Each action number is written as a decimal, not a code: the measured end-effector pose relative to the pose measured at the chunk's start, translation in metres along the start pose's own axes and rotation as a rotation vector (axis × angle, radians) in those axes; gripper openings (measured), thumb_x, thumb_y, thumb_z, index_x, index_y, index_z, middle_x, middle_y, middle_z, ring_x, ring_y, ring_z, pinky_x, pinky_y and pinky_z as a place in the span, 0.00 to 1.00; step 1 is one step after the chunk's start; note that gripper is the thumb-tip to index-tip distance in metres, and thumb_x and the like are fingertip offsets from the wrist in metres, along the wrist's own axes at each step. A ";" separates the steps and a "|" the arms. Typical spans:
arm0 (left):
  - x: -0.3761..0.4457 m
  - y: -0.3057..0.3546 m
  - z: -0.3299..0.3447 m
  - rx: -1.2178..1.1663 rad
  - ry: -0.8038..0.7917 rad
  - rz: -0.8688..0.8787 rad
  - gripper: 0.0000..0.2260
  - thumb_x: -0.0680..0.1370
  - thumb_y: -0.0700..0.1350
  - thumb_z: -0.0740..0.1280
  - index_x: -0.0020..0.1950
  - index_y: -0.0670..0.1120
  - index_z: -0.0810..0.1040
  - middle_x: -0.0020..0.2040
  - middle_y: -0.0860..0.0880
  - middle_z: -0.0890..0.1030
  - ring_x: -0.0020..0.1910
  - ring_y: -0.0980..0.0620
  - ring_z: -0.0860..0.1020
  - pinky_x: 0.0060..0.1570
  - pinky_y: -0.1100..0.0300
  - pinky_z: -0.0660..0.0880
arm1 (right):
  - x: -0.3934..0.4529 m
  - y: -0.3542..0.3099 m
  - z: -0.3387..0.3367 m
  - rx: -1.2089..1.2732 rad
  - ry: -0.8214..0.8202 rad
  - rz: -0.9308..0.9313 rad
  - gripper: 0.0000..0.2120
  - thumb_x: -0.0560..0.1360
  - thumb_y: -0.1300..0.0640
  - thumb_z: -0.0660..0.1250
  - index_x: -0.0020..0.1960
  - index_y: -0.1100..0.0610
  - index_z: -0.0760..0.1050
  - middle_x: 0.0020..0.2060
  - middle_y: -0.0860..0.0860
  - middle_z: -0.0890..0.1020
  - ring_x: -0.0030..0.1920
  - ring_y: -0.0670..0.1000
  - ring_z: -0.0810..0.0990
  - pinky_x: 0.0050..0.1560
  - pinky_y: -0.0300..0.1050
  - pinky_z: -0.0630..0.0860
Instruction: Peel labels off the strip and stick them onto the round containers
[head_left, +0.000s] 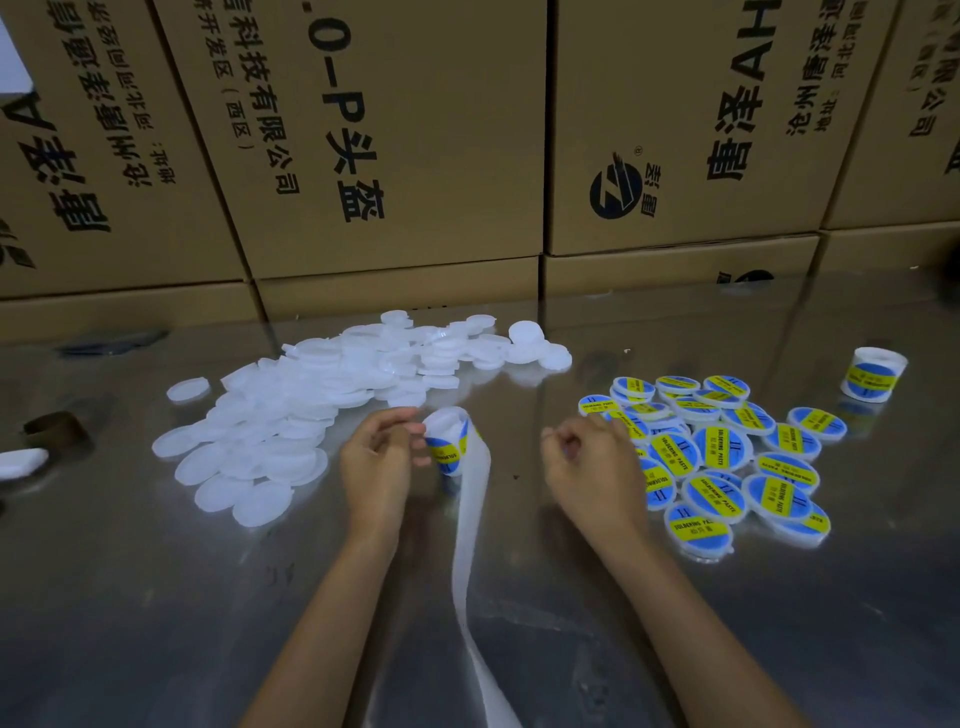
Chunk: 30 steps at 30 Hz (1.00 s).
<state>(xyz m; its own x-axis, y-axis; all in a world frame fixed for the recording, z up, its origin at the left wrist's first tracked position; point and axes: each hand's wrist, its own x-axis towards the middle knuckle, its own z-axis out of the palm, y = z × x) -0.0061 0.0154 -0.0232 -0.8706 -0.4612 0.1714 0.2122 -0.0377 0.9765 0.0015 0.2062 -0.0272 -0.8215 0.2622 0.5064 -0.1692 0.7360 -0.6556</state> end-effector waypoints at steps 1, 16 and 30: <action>0.000 -0.001 0.000 -0.007 0.008 0.014 0.15 0.78 0.29 0.59 0.49 0.43 0.82 0.40 0.46 0.83 0.35 0.55 0.81 0.35 0.63 0.80 | -0.004 -0.002 0.007 0.016 -0.041 -0.035 0.11 0.76 0.55 0.67 0.36 0.57 0.75 0.36 0.52 0.78 0.45 0.56 0.73 0.46 0.49 0.68; 0.054 -0.021 0.031 0.165 -0.178 0.013 0.15 0.77 0.29 0.60 0.49 0.45 0.82 0.48 0.46 0.85 0.51 0.45 0.83 0.54 0.50 0.81 | -0.002 0.002 0.031 0.320 -0.134 0.182 0.08 0.79 0.55 0.61 0.43 0.55 0.73 0.37 0.49 0.80 0.43 0.52 0.77 0.43 0.48 0.71; 0.117 -0.053 0.046 1.085 -0.205 0.492 0.09 0.77 0.49 0.72 0.53 0.45 0.84 0.54 0.41 0.73 0.59 0.41 0.68 0.56 0.52 0.68 | 0.009 0.010 0.040 0.353 -0.076 0.258 0.09 0.80 0.55 0.60 0.40 0.50 0.71 0.32 0.45 0.77 0.36 0.39 0.74 0.34 0.29 0.67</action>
<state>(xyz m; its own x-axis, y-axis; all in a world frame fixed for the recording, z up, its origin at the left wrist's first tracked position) -0.1396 0.0046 -0.0492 -0.8766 -0.0637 0.4771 0.1435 0.9116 0.3853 -0.0298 0.1915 -0.0517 -0.8967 0.3533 0.2668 -0.1179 0.3904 -0.9131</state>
